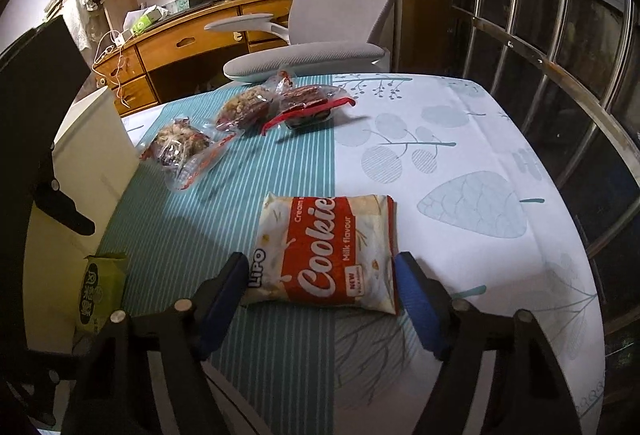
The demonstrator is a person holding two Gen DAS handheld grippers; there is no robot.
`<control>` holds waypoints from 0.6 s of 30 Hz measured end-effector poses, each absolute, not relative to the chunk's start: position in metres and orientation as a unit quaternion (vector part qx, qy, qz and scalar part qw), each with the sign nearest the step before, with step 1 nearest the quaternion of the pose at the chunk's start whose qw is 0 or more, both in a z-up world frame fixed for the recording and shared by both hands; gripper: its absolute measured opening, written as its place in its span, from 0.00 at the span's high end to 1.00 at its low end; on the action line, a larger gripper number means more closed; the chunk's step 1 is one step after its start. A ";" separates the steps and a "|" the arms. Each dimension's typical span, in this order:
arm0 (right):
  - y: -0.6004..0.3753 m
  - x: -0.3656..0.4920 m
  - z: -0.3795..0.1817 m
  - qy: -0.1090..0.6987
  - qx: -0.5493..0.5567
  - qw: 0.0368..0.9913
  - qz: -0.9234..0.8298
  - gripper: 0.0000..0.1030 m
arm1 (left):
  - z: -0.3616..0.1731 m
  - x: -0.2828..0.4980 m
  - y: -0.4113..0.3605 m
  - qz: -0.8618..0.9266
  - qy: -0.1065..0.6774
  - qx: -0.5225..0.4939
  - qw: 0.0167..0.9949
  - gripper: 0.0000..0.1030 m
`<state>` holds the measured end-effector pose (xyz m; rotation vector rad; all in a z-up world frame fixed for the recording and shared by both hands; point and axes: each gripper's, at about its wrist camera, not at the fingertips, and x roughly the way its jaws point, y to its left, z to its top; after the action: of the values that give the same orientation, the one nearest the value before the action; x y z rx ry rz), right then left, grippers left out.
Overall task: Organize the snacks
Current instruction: 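Grasp the green pastry packet with the left gripper while the right grasps the red Cookies packet, then lift both packets and carry them over the white tray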
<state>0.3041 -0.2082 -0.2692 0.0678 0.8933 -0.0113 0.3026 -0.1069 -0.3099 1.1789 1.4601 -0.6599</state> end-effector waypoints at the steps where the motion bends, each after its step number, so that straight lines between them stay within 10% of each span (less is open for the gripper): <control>1: -0.209 0.304 -0.269 0.431 0.035 0.902 -0.007 0.33 | -0.311 0.302 -0.107 -0.277 0.610 0.502 0.547 0.19; 18: -0.212 0.292 -0.263 0.456 0.065 0.888 -0.002 0.48 | -0.301 0.294 -0.090 -0.244 0.518 0.561 0.597 0.61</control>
<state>0.2919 -0.2120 -0.2634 0.1354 0.9476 -0.0048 0.2941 -0.0900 -0.3009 1.3031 1.2032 -0.5659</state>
